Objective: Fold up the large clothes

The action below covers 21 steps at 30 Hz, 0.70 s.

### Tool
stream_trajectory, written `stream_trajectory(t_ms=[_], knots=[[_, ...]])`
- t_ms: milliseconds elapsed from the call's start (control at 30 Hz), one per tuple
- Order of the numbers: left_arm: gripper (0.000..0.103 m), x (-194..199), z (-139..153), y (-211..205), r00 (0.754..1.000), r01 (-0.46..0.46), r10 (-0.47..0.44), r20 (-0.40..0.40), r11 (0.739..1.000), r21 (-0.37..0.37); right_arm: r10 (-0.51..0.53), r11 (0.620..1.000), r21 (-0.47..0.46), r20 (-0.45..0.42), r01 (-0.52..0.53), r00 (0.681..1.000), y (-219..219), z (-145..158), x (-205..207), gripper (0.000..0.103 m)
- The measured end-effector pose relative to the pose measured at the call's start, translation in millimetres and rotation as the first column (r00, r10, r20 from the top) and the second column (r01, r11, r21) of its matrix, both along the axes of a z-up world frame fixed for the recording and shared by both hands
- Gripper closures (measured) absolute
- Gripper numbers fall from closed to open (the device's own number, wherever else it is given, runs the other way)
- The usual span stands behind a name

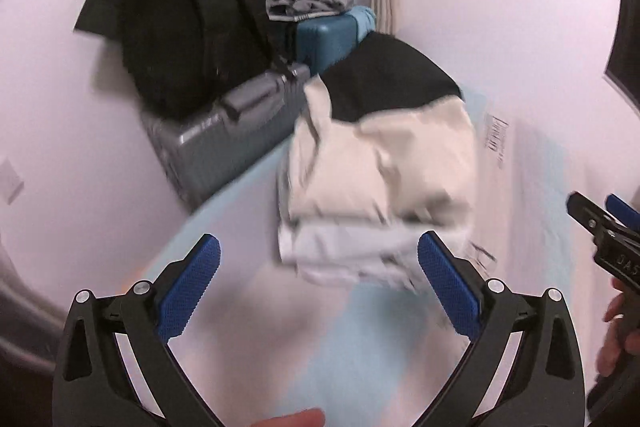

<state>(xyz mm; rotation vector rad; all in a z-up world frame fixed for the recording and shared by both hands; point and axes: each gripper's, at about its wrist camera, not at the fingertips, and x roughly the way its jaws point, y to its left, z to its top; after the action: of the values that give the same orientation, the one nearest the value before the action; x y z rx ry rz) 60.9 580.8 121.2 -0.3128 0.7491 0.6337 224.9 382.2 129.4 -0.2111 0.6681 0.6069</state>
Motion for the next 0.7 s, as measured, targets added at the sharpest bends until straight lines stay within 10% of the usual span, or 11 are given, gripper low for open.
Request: stream_trajectory(t_ms=[700], knots=[[0.006, -109, -32, -62, 0.997, 0.077, -0.077, -0.004, 0.995, 0.056, -0.161, 0.986, -0.033, 0.098, 0.164, 0.982, -57, -33, -156, 0.007]])
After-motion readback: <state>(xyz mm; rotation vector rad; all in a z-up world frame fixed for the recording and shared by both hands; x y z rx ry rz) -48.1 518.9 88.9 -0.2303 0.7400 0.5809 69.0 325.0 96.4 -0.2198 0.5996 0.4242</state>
